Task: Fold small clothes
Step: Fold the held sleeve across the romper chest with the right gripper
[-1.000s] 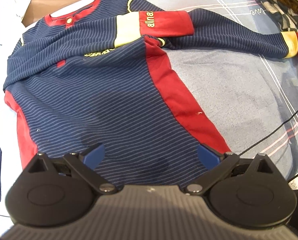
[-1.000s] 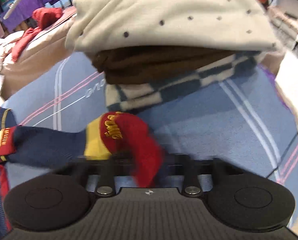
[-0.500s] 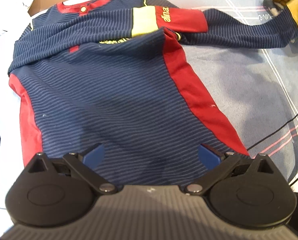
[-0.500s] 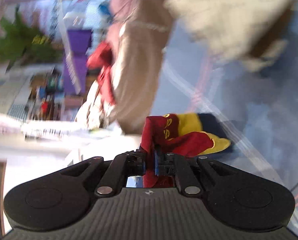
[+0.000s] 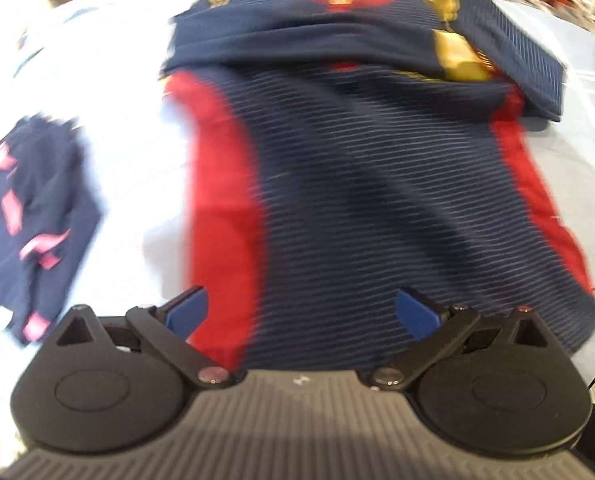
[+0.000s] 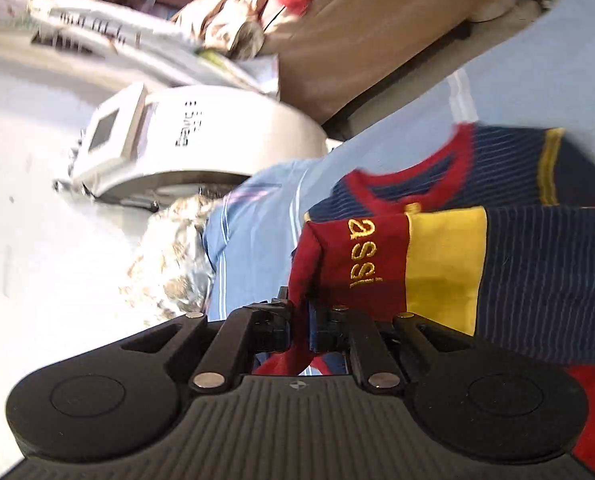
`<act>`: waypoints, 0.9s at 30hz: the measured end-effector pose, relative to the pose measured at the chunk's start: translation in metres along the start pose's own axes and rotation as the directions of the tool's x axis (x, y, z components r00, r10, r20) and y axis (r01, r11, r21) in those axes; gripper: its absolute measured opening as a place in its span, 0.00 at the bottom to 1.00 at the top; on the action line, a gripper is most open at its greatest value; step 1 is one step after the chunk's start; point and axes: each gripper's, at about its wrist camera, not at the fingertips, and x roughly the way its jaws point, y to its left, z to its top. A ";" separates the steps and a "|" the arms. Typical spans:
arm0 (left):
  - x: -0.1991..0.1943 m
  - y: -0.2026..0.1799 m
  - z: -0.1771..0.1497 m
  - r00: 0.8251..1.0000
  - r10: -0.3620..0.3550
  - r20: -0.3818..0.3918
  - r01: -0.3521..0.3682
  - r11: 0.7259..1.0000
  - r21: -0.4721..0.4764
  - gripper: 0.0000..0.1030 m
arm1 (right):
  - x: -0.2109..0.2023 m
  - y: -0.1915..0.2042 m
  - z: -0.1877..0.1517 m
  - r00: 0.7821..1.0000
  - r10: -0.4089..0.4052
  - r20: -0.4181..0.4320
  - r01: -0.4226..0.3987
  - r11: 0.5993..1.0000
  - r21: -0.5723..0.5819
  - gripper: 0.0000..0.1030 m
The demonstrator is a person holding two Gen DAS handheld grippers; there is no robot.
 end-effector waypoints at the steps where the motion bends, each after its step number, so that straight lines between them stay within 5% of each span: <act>1: 0.000 0.012 -0.004 1.000 0.011 -0.005 -0.011 1.000 -0.014 0.99 | 0.027 0.007 0.000 0.999 0.000 -0.033 0.000 1.000 -0.008 0.14; 6: 0.004 0.064 -0.018 0.999 0.038 -0.032 -0.040 0.997 -0.071 0.99 | 0.117 0.024 -0.020 0.989 -0.089 -0.114 0.082 0.995 -0.061 0.14; 10: 0.007 0.091 -0.013 0.999 0.032 -0.014 -0.033 0.996 -0.089 0.99 | 0.138 0.019 -0.031 0.978 -0.152 -0.145 0.145 0.988 -0.055 0.17; 13: 0.004 0.105 0.001 0.999 0.003 0.034 0.001 0.996 -0.092 0.99 | 0.146 0.011 -0.028 0.975 -0.173 -0.143 0.167 0.985 -0.053 0.65; 14: 0.003 0.108 0.011 0.999 -0.010 0.051 0.015 0.995 -0.097 0.99 | 0.141 0.007 -0.028 0.976 -0.171 -0.136 0.167 0.985 -0.039 0.90; 15: 0.002 0.111 0.020 0.997 -0.017 0.073 0.025 0.995 -0.100 0.99 | 0.135 0.007 -0.027 0.980 -0.161 -0.118 0.158 0.987 -0.032 0.99; 21: 0.004 0.117 0.081 0.976 -0.010 0.219 0.026 0.997 -0.070 0.95 | 0.065 0.004 -0.022 0.973 -0.227 0.043 0.231 0.957 -0.177 0.98; 27: 0.019 0.094 0.150 0.965 -0.010 0.262 0.021 0.999 -0.039 0.69 | 0.005 -0.031 -0.024 0.887 -0.430 0.167 0.462 0.829 -0.314 0.94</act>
